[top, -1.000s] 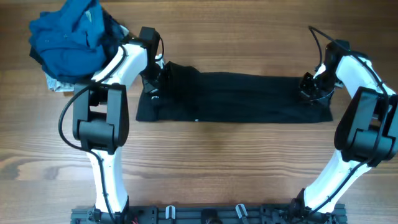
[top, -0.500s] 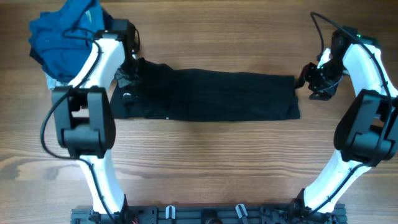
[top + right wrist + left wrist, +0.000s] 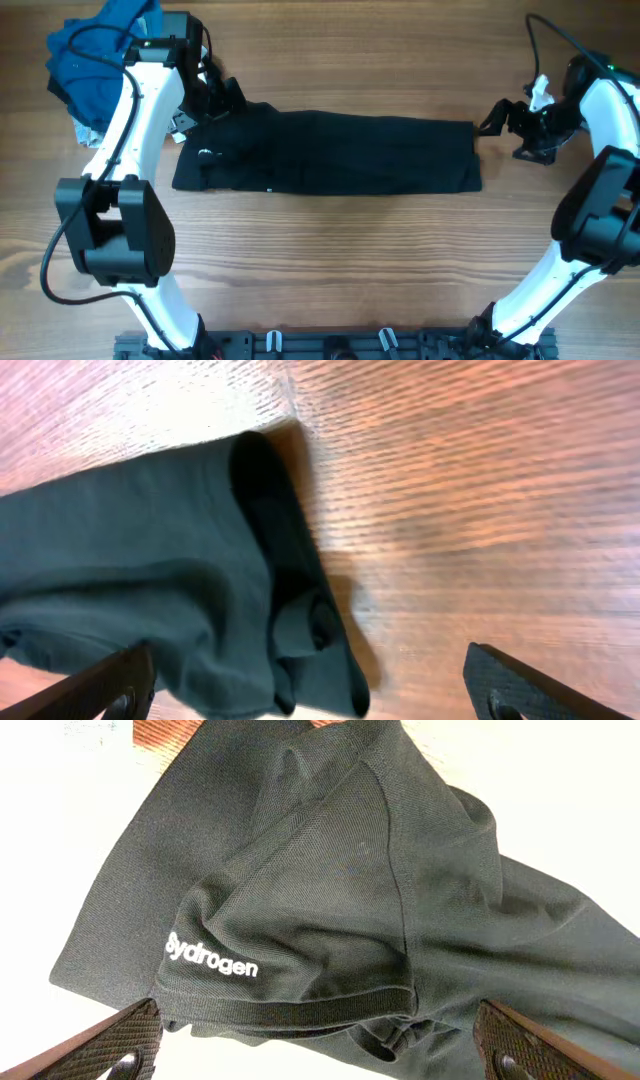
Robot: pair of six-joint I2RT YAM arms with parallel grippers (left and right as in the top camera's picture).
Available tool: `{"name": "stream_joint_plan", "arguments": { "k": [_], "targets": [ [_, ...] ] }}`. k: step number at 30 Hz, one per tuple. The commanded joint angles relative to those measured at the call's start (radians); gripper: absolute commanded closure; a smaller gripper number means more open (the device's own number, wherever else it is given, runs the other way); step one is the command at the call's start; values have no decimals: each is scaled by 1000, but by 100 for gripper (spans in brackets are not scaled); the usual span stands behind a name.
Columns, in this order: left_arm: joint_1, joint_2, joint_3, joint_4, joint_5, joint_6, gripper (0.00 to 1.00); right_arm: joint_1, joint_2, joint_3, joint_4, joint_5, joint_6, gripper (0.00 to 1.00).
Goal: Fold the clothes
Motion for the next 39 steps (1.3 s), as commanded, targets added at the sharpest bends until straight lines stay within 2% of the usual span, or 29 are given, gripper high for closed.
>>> {"name": "stream_joint_plan", "arguments": {
  "k": [1,8,17,21,24,25,27,31,39],
  "targets": [
    [8,-2,11,-1,-10,-2,0,5,-3,-85,43,-72,-35,1],
    [8,-2,11,-1,-10,-2,0,5,-3,-201,155,-221,-75,1],
    [8,-2,11,0,-9,-2,0,67,-3,-328,244,-239,-75,3],
    [8,-2,11,-1,-5,-2,0,121,-3,-389,302,-239,1,6],
    [8,-2,11,-1,-2,-2,0,154,-3,-404,306,-238,6,18],
    [8,-2,11,-1,-2,-2,0,159,-3,-403,307,-229,16,27],
    [8,-2,11,-2,-2,-2,0,157,-3,-403,326,-185,84,56],
    [8,-2,11,-9,-2,-2,0,142,-3,-395,333,-85,126,93],
    [8,-2,11,-19,-2,-2,0,21,-3,-277,216,82,156,96]
  ]
}}
